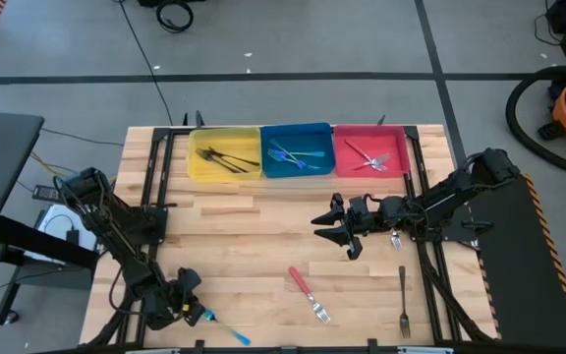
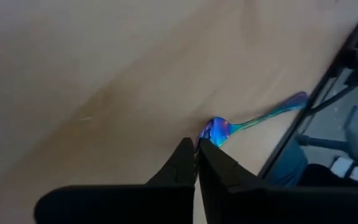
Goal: Sort silverware by color (type)
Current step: Put the blue fork into the blue bin
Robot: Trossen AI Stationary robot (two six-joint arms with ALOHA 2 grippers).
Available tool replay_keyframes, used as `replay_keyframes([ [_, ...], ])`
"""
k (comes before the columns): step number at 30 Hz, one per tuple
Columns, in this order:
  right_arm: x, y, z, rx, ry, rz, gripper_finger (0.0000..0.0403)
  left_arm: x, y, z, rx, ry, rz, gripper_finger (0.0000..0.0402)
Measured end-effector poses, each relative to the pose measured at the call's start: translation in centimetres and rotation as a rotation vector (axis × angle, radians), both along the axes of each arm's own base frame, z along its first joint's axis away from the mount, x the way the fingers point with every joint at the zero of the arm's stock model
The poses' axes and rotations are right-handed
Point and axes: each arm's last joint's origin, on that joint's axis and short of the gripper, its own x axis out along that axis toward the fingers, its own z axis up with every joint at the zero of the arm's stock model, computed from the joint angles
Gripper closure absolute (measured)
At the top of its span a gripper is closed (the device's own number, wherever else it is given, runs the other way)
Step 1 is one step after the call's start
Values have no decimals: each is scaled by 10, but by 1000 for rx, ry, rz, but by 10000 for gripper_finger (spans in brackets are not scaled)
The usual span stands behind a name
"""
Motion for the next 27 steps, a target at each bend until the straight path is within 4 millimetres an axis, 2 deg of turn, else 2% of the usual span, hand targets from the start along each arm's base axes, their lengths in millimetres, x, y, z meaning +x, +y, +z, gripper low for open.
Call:
replay_keyframes([
  [10,0,0,0,0,-1,0,247,8,4,4,74,-192,135,401],
  [18,0,0,0,2,-4,-5,247,15,7,15,61,-252,143,401],
  [23,0,1,0,27,-1,4,247,22,17,29,132,-341,164,401],
  [27,-2,7,1,60,0,37,247,36,33,33,245,-374,204,401],
])
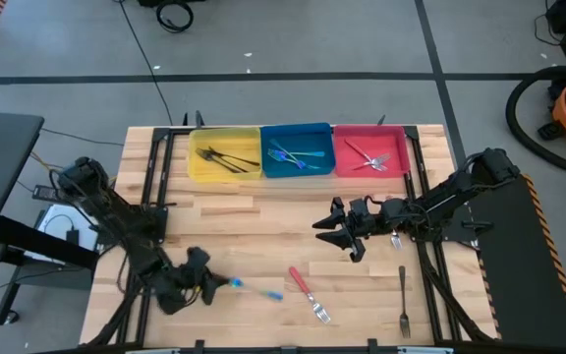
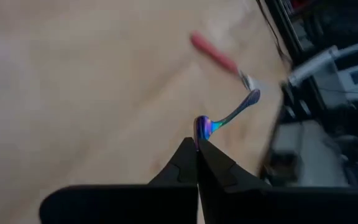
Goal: Sort silverware by color (type)
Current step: Put the blue fork into the blue bin
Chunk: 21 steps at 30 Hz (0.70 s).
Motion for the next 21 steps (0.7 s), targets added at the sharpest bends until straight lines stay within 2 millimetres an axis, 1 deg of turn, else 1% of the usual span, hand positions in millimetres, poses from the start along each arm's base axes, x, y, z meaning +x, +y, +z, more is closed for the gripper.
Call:
replay_keyframes([
  [7,-5,11,5,6,-48,43,247,34,38,7,170,7,61,401],
  [11,-5,13,5,-22,-54,46,247,54,68,15,251,-3,119,401],
  [17,-5,13,5,-36,-56,39,247,86,113,30,324,-97,97,401],
  [21,-5,12,5,-58,-61,31,247,99,148,37,384,-133,151,401],
])
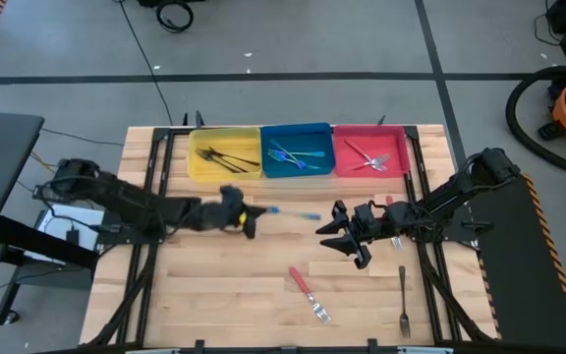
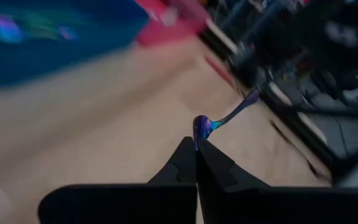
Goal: Sort silverware by color (type)
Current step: Put the blue fork into the blue bin
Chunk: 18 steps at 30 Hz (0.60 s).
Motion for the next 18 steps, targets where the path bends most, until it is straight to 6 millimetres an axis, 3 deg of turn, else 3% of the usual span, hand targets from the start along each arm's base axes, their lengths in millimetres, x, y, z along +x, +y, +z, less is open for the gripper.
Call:
replay_keyframes([
  [9,3,-17,6,-88,-78,-105,247,7,68,11,121,-60,86,401],
  [18,10,-64,8,-143,-85,-313,247,-3,126,16,162,-78,121,401],
])
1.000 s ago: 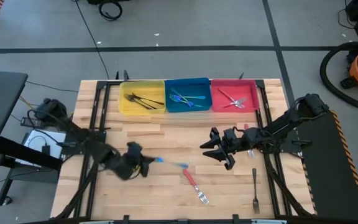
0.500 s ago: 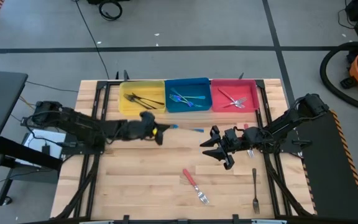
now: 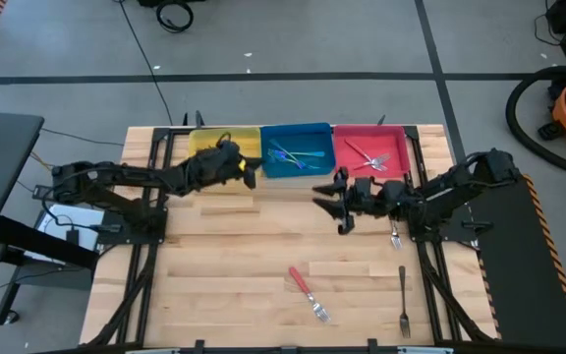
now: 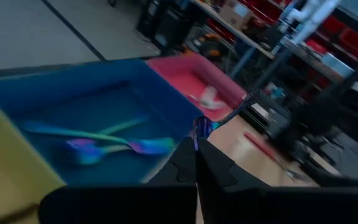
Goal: Sort silverware by color (type)
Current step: Put the blue fork into the blue bin
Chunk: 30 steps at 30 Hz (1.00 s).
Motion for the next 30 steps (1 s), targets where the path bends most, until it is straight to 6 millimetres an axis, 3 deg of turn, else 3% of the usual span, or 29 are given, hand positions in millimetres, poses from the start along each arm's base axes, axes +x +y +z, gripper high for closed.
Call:
replay_keyframes([
  [7,-1,-46,0,-164,29,-247,247,-8,35,3,37,-27,79,401],
  [16,-16,-110,-3,-190,92,-526,247,16,82,17,168,-4,152,401],
  [21,-21,-127,-12,-168,193,-582,247,30,105,12,167,12,80,401],
  [30,-25,-135,-14,-161,219,-615,247,60,150,-21,61,50,-3,402],
])
